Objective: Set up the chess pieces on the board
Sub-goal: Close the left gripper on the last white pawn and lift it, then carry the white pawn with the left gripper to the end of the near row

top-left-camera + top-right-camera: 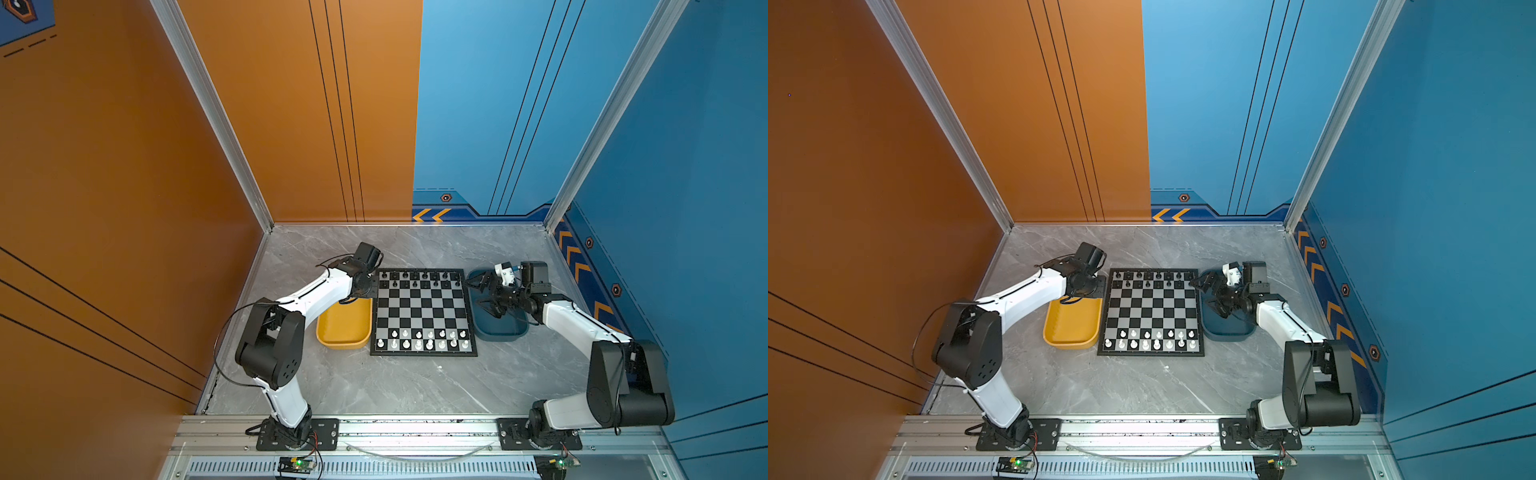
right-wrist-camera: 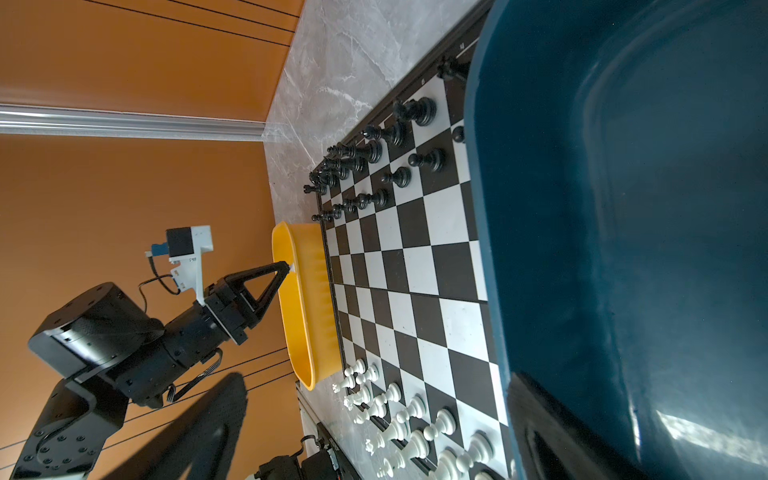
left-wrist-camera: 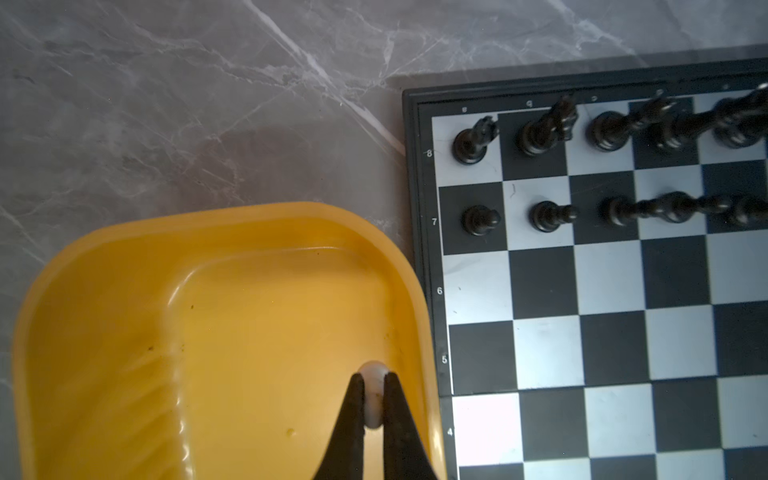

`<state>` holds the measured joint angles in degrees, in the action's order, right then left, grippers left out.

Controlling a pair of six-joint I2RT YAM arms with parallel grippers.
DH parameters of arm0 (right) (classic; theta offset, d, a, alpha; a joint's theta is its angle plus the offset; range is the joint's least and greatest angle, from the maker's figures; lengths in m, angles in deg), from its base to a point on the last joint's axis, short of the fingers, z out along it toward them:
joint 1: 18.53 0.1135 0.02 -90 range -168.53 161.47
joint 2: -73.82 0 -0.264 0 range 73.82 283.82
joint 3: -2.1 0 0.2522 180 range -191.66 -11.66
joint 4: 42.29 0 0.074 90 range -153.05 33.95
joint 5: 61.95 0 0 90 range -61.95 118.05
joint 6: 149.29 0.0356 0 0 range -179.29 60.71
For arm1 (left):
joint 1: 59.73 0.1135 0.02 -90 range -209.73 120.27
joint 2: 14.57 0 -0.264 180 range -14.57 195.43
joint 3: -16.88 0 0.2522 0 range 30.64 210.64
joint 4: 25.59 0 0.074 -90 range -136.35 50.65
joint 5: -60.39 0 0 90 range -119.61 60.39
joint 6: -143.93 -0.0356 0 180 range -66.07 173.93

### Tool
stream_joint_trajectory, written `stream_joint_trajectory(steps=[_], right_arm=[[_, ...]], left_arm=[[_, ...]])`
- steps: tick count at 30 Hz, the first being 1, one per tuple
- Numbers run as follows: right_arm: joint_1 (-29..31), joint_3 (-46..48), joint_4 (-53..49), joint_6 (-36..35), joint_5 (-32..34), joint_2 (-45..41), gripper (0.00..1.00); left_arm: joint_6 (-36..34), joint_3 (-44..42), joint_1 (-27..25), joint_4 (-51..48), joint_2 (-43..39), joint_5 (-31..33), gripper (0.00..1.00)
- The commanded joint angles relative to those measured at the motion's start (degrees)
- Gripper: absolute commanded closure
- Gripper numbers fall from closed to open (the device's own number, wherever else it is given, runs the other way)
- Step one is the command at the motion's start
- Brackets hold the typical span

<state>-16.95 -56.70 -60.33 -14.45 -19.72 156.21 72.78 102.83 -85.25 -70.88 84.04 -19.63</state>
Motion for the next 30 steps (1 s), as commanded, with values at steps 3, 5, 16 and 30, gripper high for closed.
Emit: stream_joint_trajectory(steps=[3,5,16,30], right_arm=[[0.35,0.04,0.39,-0.02,1.06,-1.62,0.0],[0.42,0.19,0.33,0.0,1.02,-1.7,0.0],[0.58,0.9,0.54,0.23,1.49,-2.85,0.0],[1.23,1.22,1.07,0.56,1.59,-3.29,0.0]], left_arm=[[-1.8,1.13,-1.78,-4.04,-3.92,2.31,1.0],[-2.04,1.03,-2.46,-4.53,-5.05,2.57,1.0],[-3.43,0.18,-7.01,-8.46,-11.76,5.6,1.0],[-3.88,-2.24,-12.51,-10.37,-14.9,3.97,1.0]])
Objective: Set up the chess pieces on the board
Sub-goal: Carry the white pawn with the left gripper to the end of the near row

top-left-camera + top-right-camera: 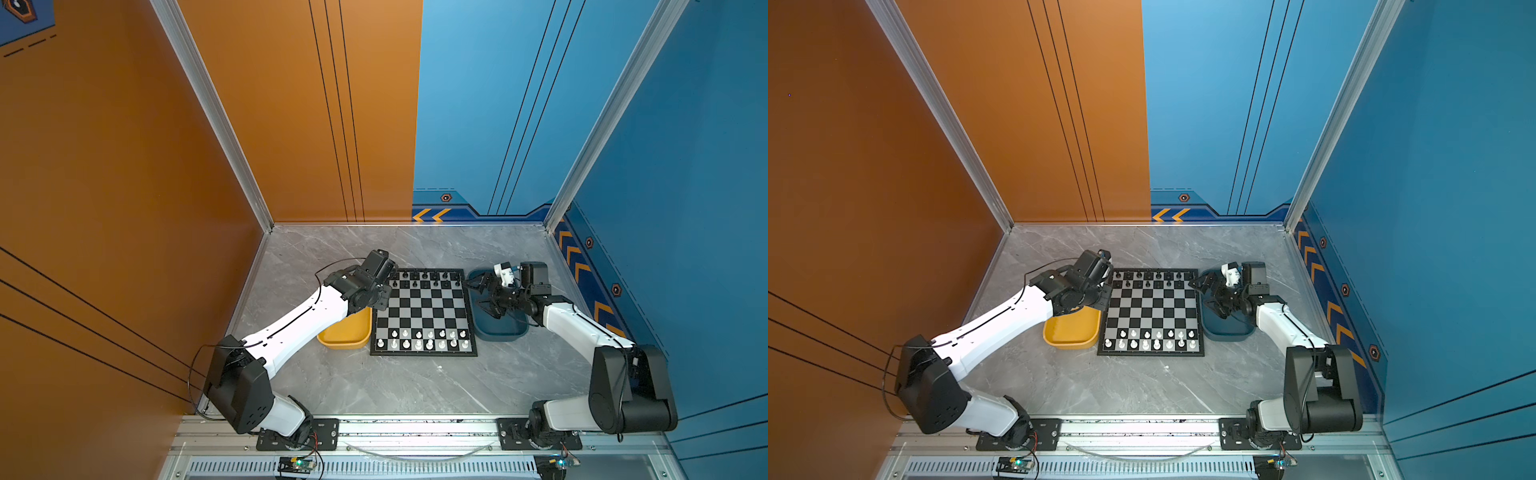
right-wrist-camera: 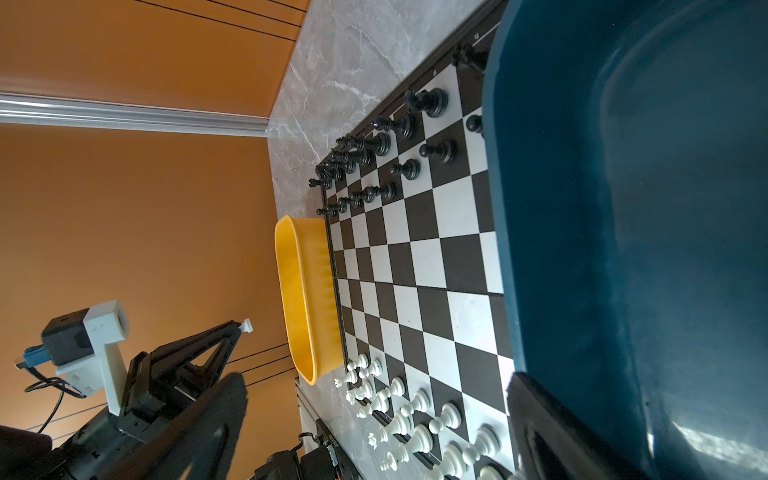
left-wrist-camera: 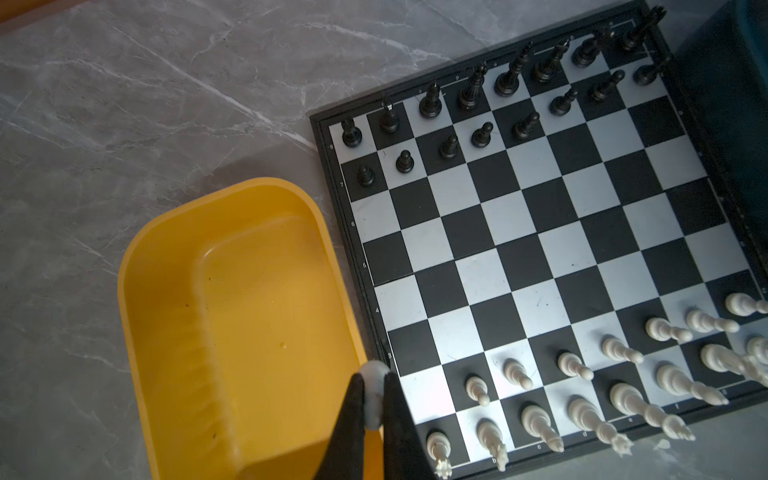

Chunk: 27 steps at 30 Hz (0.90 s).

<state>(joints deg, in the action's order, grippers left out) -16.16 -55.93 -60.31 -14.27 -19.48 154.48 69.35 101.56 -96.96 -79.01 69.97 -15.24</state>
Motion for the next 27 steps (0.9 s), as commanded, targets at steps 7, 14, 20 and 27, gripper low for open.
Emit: stream_joint_trajectory(steps=[7,14,20,27], right_arm=[[0.53,0.4,1.43,0.55,1.23,-0.95,0.0],[0.97,0.2,1.96,0.69,1.09,-0.07,0.0],[1.21,0.23,2.23,0.78,1.21,0.44,0.0],[1.49,0.24,2.41,0.91,1.35,0.55,0.0]], left_arm=[[0.83,-1.81,-2.55,-3.84,0.26,-1.73,1.0],[1.88,-2.89,-3.94,-3.8,1.93,-3.62,1.0],[3.16,-3.61,-4.73,-3.69,3.96,-4.72,1.0],[4.24,-3.9,-5.48,-3.67,6.14,-3.05,1.0]])
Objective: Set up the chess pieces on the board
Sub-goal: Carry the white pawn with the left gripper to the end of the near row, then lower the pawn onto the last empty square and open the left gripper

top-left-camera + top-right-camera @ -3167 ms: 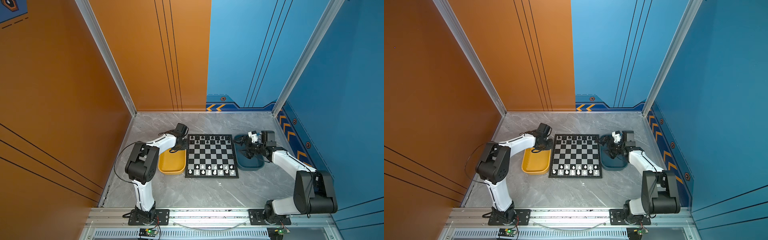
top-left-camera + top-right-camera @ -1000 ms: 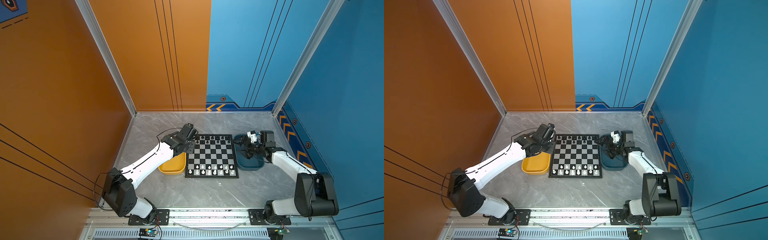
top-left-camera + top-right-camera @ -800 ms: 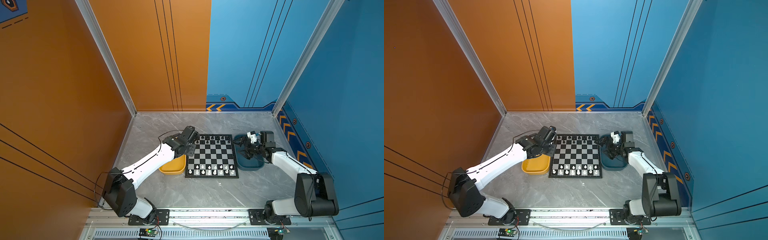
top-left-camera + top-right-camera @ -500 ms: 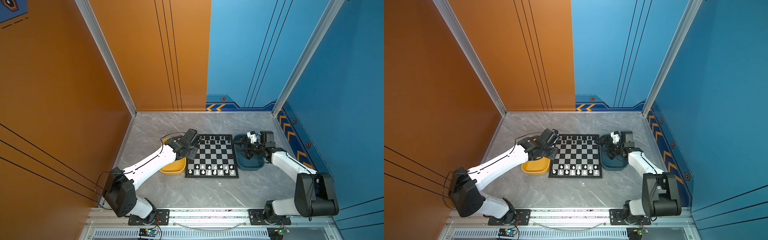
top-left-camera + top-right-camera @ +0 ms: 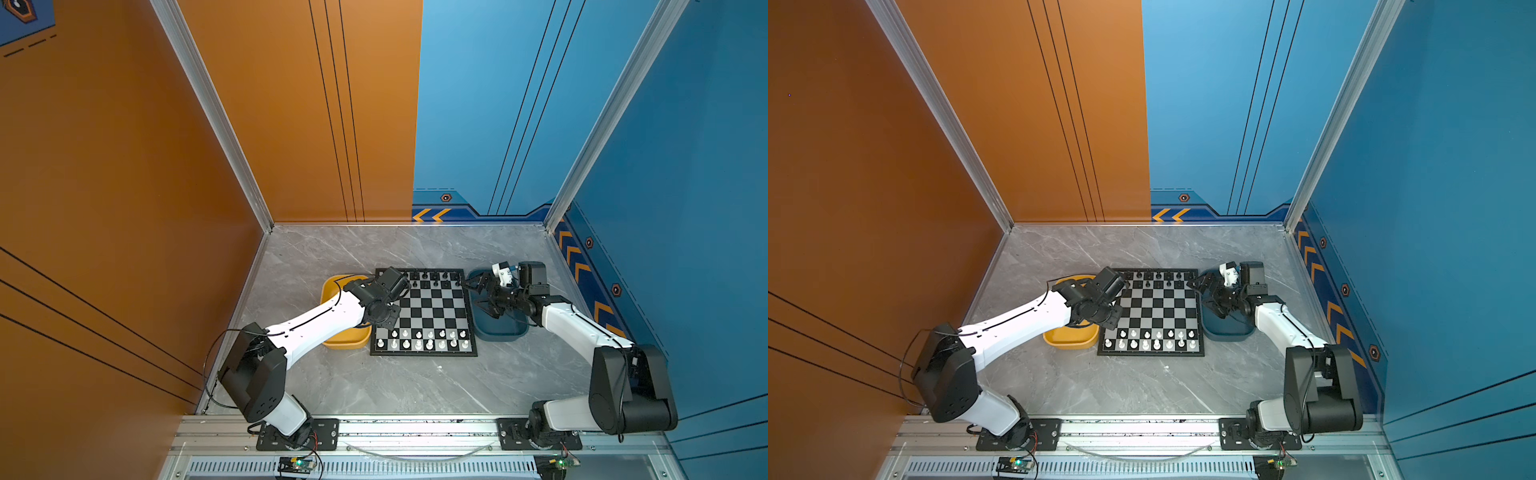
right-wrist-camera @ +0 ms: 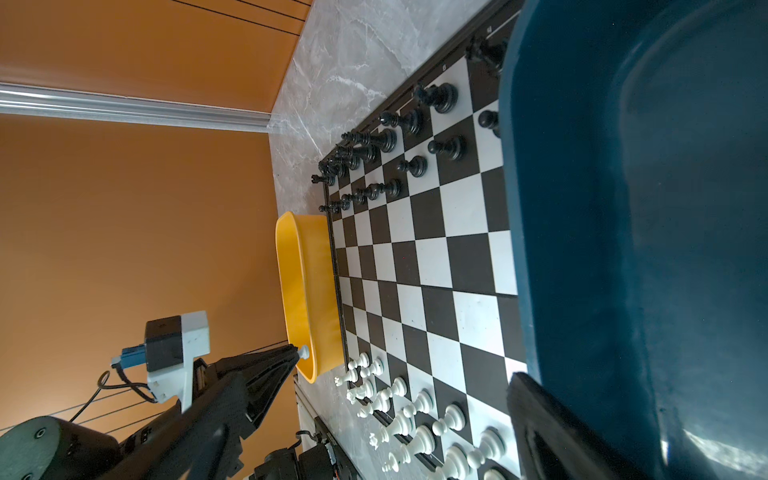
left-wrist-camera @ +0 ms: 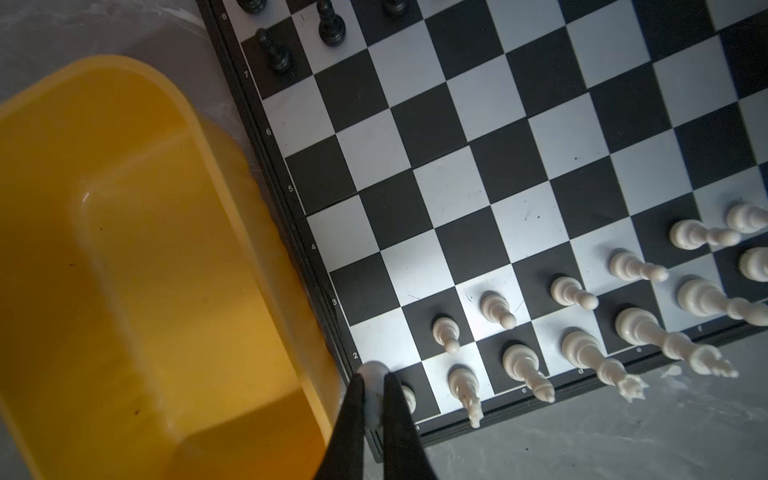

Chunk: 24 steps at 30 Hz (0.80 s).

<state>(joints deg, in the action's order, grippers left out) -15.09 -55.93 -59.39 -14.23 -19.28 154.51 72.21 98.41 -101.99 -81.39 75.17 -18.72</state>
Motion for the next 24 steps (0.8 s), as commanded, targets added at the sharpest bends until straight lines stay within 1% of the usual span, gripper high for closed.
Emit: stream_joint_trajectory(steps=[1,11,24], right_arm=[[0.5,0.24,1.49,0.82,1.19,0.53,0.0],[0.59,0.18,1.62,0.82,1.19,0.88,0.0],[0.76,0.24,1.8,1.0,1.22,0.88,0.0]], left_arm=[[1.57,-0.93,-0.45,-1.29,1.29,0.87,1.0],[2.97,-2.63,-0.72,0.2,2.6,0.45,1.0],[4.39,-4.55,-0.96,2.84,3.25,-1.93,1.0]])
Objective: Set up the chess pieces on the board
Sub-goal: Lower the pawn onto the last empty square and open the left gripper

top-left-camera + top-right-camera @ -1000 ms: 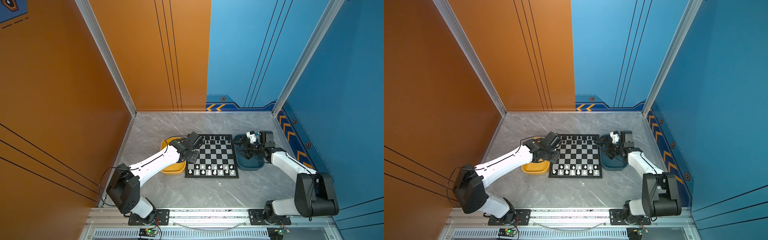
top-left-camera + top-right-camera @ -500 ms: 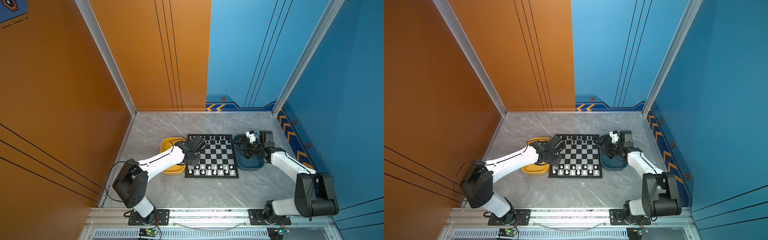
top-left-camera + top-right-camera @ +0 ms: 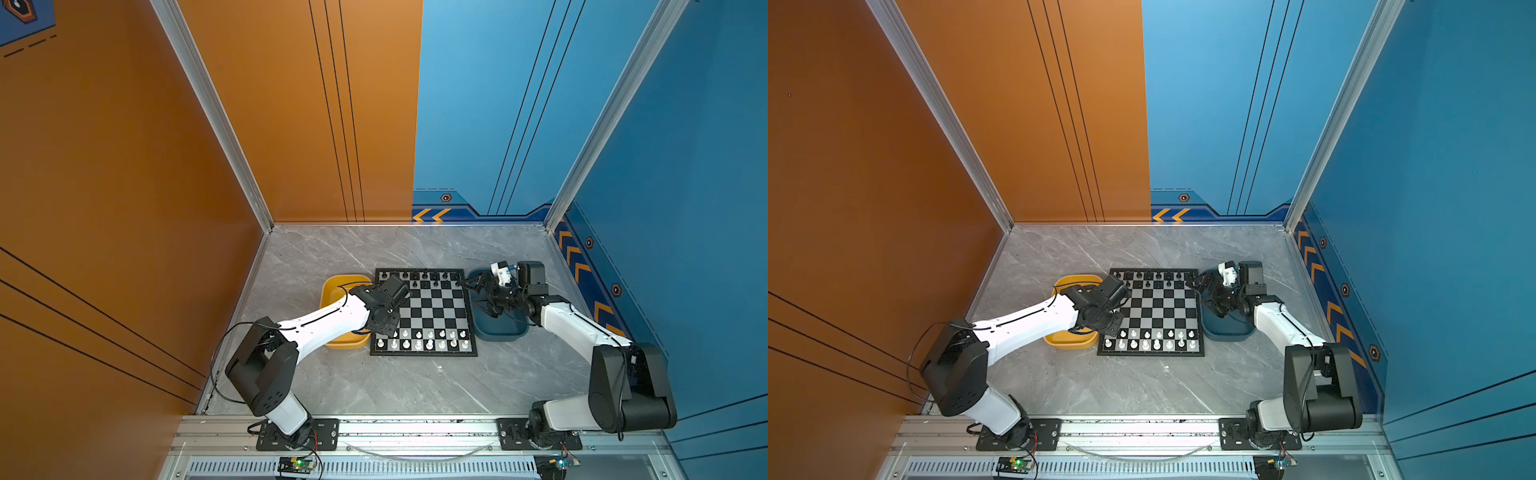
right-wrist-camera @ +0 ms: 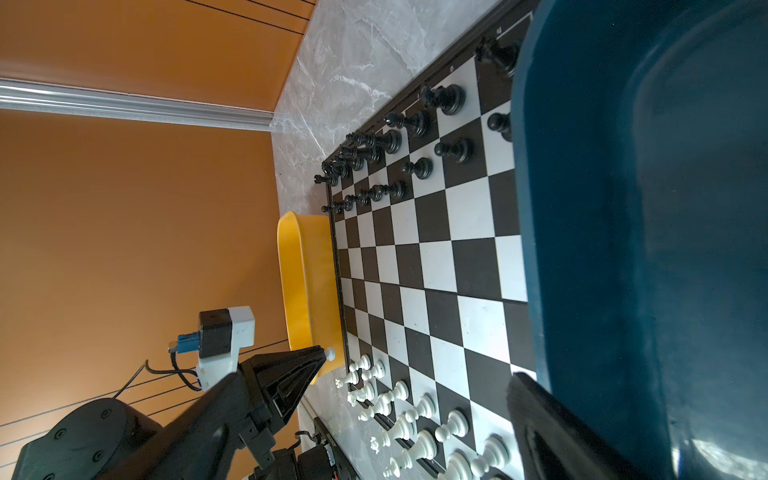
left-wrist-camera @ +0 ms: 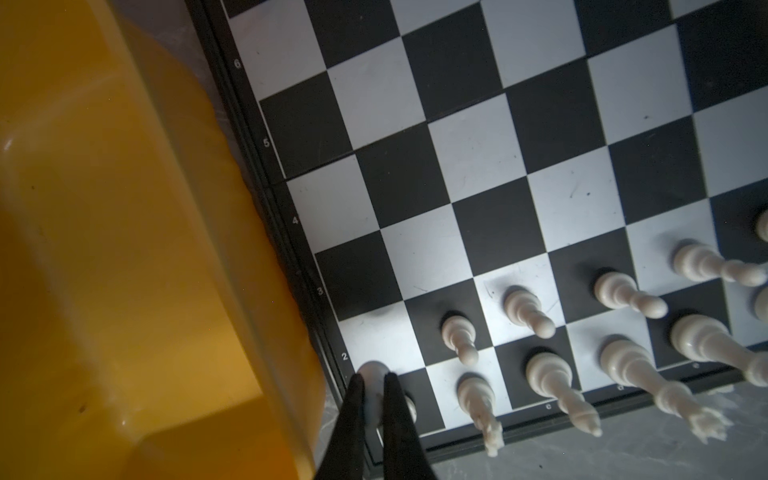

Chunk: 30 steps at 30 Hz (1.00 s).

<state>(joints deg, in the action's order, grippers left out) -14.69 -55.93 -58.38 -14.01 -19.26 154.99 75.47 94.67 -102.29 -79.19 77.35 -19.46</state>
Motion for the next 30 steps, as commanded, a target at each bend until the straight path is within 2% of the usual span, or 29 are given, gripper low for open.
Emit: stream_joint_trajectory(steps=[1,30], right_arm=[[0.46,0.28,0.75,0.8,1.23,0.4,0.0],[0.49,0.12,0.85,0.82,1.25,0.73,0.0]], left_arm=[[1.22,-0.83,-0.68,0.72,1.15,-1.19,1.0],[2.1,-2.11,-0.85,2.22,3.96,-2.33,1.0]])
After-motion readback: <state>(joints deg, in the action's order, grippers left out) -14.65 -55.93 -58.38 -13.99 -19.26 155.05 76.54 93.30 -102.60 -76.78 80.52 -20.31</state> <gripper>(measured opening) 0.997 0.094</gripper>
